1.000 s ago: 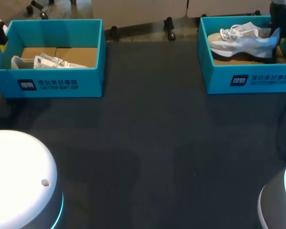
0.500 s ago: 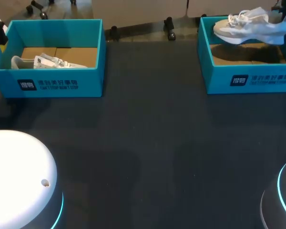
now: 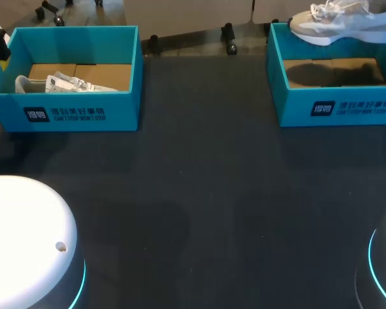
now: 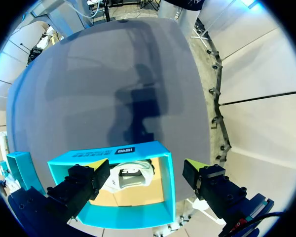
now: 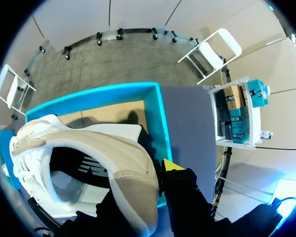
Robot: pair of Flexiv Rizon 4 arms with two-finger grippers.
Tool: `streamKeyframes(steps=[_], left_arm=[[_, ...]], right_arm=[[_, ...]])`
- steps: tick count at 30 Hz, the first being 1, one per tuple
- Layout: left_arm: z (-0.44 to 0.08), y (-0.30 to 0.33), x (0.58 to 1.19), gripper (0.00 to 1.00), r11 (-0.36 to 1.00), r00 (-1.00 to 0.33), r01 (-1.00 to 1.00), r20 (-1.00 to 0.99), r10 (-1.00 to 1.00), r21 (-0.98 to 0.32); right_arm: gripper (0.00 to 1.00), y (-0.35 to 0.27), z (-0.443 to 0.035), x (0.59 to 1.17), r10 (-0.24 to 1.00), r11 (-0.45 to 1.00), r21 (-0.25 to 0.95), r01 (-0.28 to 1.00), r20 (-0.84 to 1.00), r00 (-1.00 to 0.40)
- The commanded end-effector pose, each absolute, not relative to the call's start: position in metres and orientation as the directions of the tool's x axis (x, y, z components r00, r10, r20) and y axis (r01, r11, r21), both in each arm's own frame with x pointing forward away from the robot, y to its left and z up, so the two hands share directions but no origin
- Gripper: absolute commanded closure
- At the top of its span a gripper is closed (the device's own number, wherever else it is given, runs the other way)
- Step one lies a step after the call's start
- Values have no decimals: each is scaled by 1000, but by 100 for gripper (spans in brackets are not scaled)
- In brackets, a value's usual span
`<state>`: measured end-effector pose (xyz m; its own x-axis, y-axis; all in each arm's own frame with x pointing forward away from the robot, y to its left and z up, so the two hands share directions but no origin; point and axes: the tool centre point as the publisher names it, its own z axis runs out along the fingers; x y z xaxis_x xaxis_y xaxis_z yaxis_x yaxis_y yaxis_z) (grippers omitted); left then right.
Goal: Take the shoe out of the shoebox, open the shoe tongue, remove and reinsert the insole, then place the shoe into the shoebox
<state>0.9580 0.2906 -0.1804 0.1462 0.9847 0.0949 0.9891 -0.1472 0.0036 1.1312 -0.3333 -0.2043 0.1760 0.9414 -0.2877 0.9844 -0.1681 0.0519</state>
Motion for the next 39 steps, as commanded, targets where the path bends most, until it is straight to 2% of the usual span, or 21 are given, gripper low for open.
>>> streamKeyframes(steps=[1, 20, 39], left_arm=[[-180, 291, 957, 0, -148, 146, 989, 97, 984, 6], [-180, 291, 957, 0, -148, 146, 989, 97, 984, 6], [-180, 291, 957, 0, -148, 146, 989, 97, 984, 6]], right_arm=[[100, -324, -173, 1112, 942, -153, 94, 984, -286, 174], [100, -273, -108, 1044, 953, -106, 135, 985, -269, 140], [100, -130, -86, 942, 953, -132, 75, 988, -265, 147]])
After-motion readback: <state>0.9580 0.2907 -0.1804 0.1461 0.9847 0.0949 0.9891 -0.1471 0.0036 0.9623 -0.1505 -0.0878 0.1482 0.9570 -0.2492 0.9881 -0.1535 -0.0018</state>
